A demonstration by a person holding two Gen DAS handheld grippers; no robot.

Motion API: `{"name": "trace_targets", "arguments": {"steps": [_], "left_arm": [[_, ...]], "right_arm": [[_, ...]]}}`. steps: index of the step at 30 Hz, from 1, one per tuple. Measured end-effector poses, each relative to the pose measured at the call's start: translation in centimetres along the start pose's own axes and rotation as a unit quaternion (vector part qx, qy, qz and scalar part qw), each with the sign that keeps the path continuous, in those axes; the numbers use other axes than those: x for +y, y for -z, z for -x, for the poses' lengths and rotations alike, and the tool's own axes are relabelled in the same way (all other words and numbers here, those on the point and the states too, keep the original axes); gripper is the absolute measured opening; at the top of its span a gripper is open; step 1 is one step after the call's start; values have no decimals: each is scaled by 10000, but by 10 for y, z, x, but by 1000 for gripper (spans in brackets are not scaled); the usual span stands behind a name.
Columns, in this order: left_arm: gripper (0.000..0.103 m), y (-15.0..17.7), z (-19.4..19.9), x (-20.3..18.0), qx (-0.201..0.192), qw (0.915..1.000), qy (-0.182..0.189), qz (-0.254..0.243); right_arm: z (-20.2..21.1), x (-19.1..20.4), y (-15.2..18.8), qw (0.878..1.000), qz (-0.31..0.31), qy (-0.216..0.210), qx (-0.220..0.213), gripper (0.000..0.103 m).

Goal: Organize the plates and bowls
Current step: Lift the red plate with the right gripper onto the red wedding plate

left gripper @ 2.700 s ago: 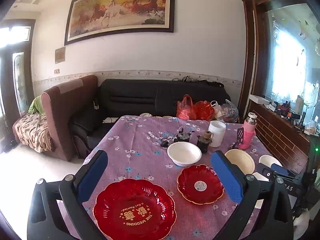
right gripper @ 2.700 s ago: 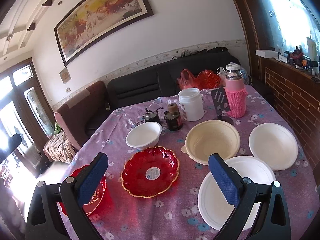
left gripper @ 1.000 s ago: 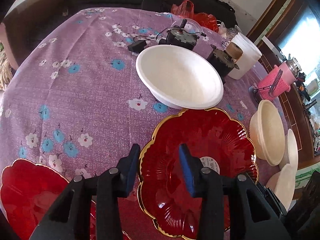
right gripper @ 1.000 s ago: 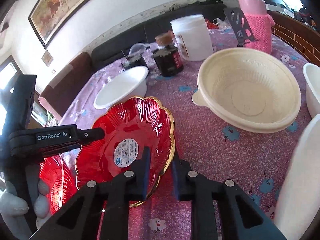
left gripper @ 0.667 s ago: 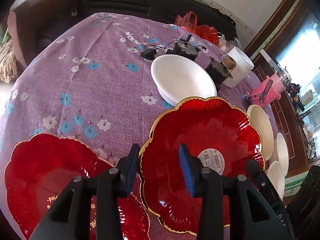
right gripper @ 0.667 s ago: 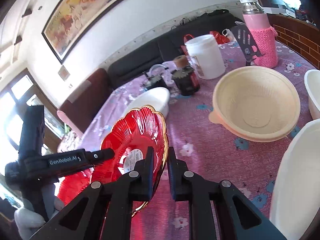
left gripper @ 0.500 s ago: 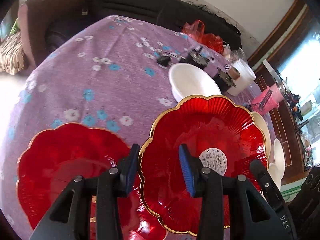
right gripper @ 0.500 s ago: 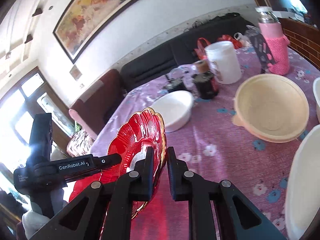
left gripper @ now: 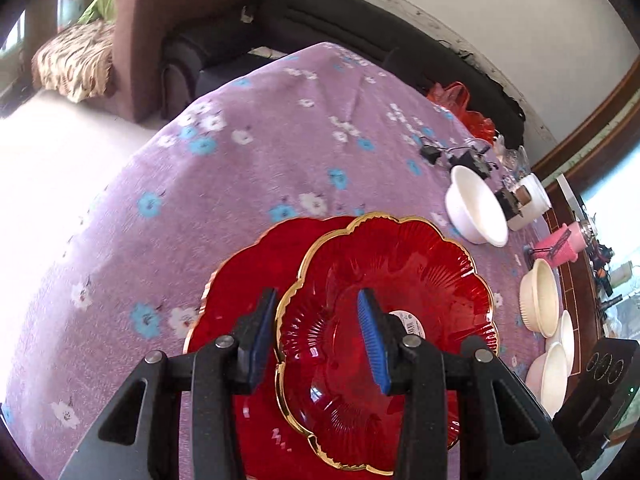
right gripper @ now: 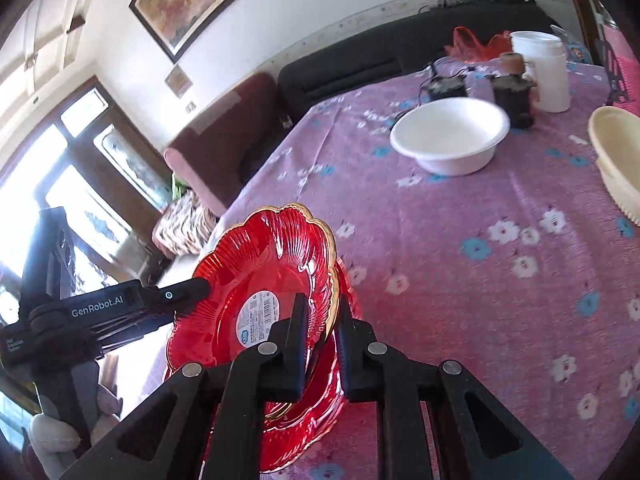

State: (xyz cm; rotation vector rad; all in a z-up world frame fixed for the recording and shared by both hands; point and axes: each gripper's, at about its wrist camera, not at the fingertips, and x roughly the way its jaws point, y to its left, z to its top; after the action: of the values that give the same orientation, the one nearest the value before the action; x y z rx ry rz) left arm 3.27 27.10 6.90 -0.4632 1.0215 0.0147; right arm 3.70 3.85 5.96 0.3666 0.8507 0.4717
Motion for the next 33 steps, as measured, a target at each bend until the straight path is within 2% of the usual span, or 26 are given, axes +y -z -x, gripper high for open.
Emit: {"name": "trace_targets", "arguments": {"steps": [7, 11, 15, 21, 24, 28, 30, 33], "left_arm": [[39, 6, -17, 21, 114, 9998, -95, 103], [46, 9, -17, 18, -37, 9999, -94, -49], [46, 12, -18, 12, -19, 9993, -323, -192], [47, 19, -12, 11, -78, 9987, -401, -305], [56, 18, -11, 11, -142, 9990, -213, -368], [69, 17, -4, 12, -231, 9992, 77, -309], [70, 16, 0, 8, -310, 9987, 35, -400], [71, 15, 6, 4, -365, 9982, 123, -462]], "right_arm": [[-22, 10, 14, 9989, 241, 284, 269, 15], [-28, 13, 16, 9980, 323, 450, 314, 16], [-32, 18, 15, 9959, 388, 673, 469, 16], [-28, 24, 18, 9930, 477, 854, 658, 16], [-29, 23, 18, 9930, 620, 841, 544, 18], [-27, 18, 17, 9958, 549, 632, 372, 24], [-25, 19, 17, 9963, 540, 584, 335, 28], [-19, 23, 17, 9964, 607, 561, 165, 42]]}}
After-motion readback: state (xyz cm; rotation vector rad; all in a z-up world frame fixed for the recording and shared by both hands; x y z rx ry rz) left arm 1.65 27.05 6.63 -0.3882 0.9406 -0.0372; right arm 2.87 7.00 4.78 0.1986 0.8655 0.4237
